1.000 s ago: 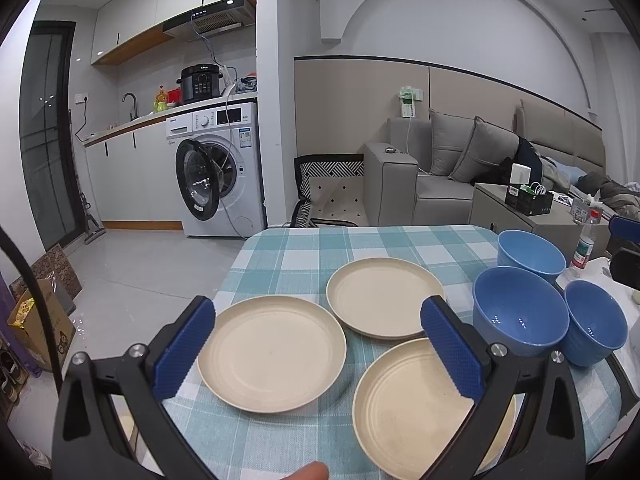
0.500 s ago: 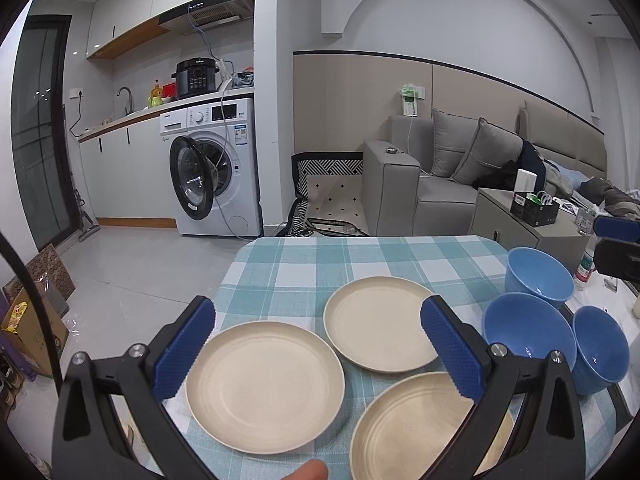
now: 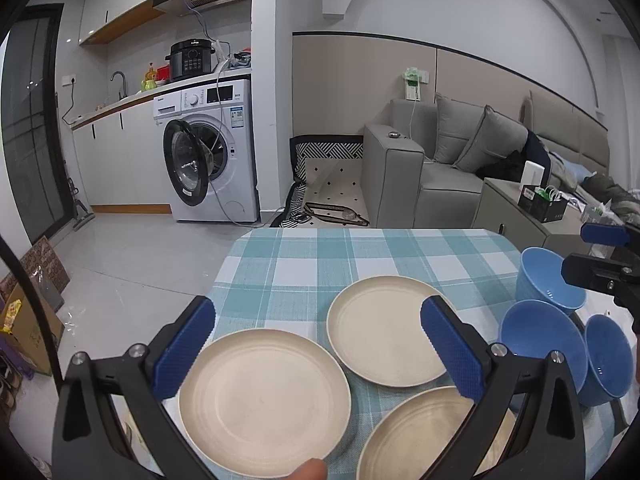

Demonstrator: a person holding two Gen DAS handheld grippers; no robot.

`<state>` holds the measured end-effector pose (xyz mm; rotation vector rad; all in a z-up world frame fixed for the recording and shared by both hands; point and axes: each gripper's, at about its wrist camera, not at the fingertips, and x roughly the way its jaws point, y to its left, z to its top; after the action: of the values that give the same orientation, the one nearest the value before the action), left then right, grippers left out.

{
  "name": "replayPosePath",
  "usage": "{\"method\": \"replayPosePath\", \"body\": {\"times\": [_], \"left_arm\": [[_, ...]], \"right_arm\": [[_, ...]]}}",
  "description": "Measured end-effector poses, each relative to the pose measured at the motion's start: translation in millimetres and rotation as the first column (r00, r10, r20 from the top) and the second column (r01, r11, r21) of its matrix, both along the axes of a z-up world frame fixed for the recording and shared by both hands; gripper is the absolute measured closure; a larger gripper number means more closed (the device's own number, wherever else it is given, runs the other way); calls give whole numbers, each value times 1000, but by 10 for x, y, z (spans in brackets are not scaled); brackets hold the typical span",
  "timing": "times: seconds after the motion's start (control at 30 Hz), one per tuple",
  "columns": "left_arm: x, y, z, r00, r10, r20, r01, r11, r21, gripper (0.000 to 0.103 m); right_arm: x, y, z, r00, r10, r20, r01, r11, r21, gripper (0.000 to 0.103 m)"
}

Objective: Organize plates and bowls

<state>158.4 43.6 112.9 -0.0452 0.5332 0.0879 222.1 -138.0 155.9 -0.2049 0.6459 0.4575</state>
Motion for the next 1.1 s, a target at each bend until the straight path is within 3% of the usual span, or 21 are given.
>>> {"method": "replayPosePath", "body": {"times": [0.5, 0.67, 1.1], "left_arm": [[583, 74, -275, 993, 21, -113, -21, 1000, 0, 0], [788, 132, -360, 983, -10, -183, 5, 1000, -29, 0], [1055, 80, -645, 957, -45, -286, 44, 999, -11, 0]], "right_arm": [[748, 39, -404, 984, -91, -155, 88, 996, -30, 0], [953, 40, -561, 973, -109, -204, 102, 994, -45, 0], [1292, 82, -902, 945, -133, -298, 110, 990, -91, 0]]}}
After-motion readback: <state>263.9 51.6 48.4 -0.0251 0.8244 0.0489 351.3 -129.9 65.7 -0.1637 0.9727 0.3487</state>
